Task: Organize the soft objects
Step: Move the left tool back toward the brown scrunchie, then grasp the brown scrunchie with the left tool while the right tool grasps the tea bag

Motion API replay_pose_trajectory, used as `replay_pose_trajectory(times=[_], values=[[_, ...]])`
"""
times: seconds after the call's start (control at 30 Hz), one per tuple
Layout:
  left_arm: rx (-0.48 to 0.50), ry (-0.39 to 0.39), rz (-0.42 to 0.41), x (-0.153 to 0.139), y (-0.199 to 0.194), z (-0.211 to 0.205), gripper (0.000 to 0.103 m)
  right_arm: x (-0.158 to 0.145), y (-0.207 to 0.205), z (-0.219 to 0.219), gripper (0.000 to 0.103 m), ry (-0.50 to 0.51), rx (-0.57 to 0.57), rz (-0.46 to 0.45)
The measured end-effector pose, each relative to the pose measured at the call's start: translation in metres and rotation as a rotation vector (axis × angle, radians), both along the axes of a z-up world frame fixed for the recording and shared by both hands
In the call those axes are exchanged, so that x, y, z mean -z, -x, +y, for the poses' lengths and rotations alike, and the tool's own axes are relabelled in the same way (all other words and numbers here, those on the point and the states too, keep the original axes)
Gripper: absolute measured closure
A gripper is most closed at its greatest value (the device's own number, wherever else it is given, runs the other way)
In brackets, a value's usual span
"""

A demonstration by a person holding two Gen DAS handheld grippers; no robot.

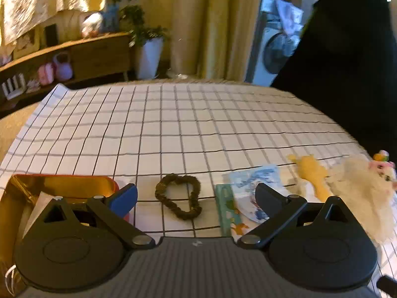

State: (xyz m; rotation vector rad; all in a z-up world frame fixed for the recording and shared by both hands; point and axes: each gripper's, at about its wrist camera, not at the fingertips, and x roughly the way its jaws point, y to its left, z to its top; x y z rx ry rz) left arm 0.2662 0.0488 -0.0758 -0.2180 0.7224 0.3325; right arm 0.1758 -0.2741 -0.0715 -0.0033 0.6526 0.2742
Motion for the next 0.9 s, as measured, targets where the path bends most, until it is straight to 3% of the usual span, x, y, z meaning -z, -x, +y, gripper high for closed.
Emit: replay_pose_trajectory(times=[0.43, 0.57, 0.73, 0.83, 0.9], values=[[-0.146, 0.083, 0.146, 0.039, -0.055, 0.029, 0.004, 0.027, -0.022, -0.008, 0.019, 0.003, -0.02, 0.075], [-0.145, 0.068, 0.182, 0.047, -0.065, 0.03, 0.018, 0.032, -0.029, -0.009, 0.023, -0.002, -0.027, 0.088], [-0.145, 0.067, 0.184, 0.046, -0.074, 0.031, 0.021, 0.035, -0.036, -0.007, 0.026, -0.004, -0.043, 0.1], [-0.13, 0.048, 0.199, 0.047, -0.08, 0.027, 0.036, 0.036, -0.039, -0.005, 0.027, 0.005, -0.052, 0.1], [-0.127, 0.035, 0.209, 0.048, -0.085, 0.024, 0.04, 0.037, -0.041, -0.004, 0.027, 0.006, -0.057, 0.101]])
